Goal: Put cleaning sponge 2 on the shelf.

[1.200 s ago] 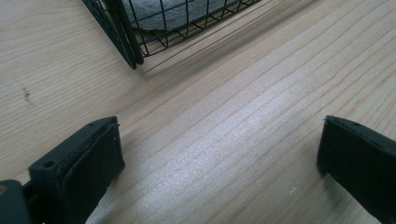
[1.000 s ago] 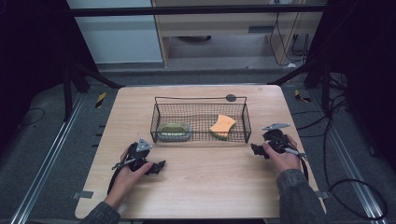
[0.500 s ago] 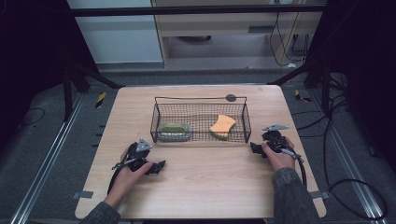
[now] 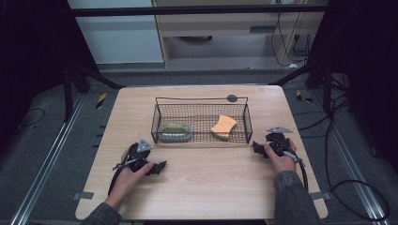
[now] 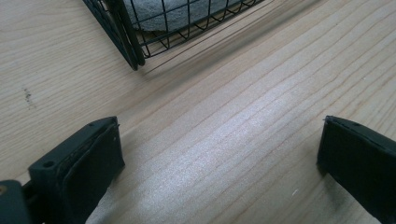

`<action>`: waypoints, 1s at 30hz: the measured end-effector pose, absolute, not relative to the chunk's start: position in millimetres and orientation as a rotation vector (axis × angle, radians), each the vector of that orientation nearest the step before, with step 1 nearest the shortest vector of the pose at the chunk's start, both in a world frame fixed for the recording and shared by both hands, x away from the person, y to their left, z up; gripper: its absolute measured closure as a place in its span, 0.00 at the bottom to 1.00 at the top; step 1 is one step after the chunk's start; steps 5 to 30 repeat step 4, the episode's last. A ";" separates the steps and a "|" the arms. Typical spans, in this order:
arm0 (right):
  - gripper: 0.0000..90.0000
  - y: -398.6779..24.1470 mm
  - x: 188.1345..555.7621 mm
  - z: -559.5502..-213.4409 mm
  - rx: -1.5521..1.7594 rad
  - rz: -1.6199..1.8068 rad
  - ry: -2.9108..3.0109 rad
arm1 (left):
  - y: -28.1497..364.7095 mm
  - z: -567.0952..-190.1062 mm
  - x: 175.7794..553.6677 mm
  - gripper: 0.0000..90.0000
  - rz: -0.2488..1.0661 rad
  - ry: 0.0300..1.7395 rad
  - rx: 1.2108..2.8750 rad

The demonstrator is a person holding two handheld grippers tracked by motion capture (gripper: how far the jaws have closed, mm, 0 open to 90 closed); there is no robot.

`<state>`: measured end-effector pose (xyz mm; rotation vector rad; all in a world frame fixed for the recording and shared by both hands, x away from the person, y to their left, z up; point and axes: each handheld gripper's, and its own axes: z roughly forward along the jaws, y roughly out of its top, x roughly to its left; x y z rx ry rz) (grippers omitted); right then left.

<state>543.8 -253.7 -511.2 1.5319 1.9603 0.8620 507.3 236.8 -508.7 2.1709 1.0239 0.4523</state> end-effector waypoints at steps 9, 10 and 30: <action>0.07 -246.0 541.4 -511.3 1.563 0.847 1.940 | 236.9 -508.7 507.5 0.00 0.453 1.023 2.172; 0.07 -246.0 541.4 -511.3 1.563 0.847 1.940 | 236.9 -508.7 507.5 0.00 0.453 1.023 2.172; 0.07 -246.0 541.4 -511.3 1.563 0.847 1.940 | 236.9 -508.7 507.5 0.00 0.453 1.023 2.172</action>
